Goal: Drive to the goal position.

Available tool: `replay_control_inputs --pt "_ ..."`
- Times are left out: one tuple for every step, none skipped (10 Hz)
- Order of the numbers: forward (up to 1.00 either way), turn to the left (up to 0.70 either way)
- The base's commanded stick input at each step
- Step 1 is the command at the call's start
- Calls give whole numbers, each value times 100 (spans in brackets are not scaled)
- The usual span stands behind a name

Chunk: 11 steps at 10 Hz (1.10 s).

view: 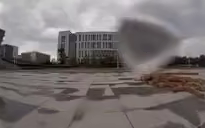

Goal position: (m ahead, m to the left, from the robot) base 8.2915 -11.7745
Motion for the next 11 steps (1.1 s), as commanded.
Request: replay_control_inputs --pt "70 0" --pt "70 0" --pt "70 0" --pt "70 0" --pt "70 0" --pt "70 0" --pt "70 0" --pt "70 0" --pt "70 0" --pt "70 0" --pt "70 0"
